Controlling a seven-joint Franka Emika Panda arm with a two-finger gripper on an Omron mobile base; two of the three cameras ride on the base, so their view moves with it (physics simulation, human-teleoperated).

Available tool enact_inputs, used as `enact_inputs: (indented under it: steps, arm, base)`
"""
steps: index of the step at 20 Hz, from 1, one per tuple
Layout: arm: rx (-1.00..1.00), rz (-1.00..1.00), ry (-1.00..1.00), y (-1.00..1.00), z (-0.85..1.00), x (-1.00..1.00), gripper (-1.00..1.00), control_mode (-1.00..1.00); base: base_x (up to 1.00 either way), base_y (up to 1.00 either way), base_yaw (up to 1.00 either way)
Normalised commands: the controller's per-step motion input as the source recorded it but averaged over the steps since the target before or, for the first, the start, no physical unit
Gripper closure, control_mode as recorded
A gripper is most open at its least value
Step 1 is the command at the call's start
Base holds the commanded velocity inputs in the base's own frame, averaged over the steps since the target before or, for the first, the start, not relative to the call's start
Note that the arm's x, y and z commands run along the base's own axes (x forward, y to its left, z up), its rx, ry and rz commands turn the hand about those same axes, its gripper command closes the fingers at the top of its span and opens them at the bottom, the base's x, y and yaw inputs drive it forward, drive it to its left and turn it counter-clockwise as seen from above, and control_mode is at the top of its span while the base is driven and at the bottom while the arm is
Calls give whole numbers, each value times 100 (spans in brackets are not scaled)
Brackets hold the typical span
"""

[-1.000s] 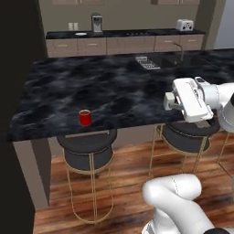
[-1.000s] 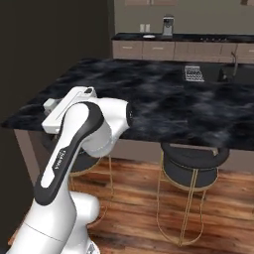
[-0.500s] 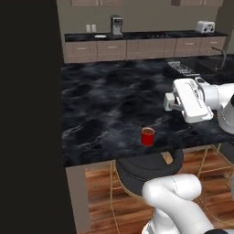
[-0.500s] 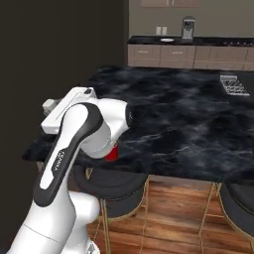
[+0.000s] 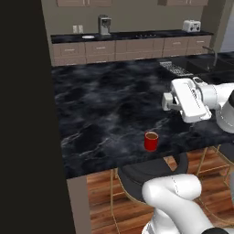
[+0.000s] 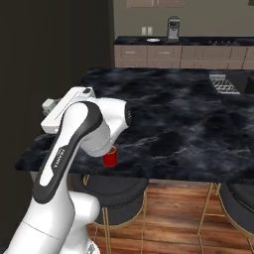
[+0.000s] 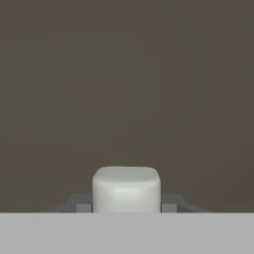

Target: Pick up the marshmallow and place it in the cup of hot chocolate on the dining counter.

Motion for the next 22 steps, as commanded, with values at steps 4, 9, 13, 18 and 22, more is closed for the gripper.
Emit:
enact_inputs:
  steps: [4, 9, 13, 18, 22]
  arm:
    - [0, 0, 0, 0, 0, 0, 100, 100]
    - [0, 0, 0, 0, 0, 0, 100, 100]
    - [0, 0, 0, 0, 0, 0, 100, 100]
    - [0, 0, 0, 0, 0, 0, 100, 100]
    - [0, 0, 0, 0, 0, 0, 100, 100]
  base:
    - [94, 4, -54]
    - [55, 36, -48]
    - [-13, 100, -19]
    - [43, 20, -18]
    - [65, -46, -11]
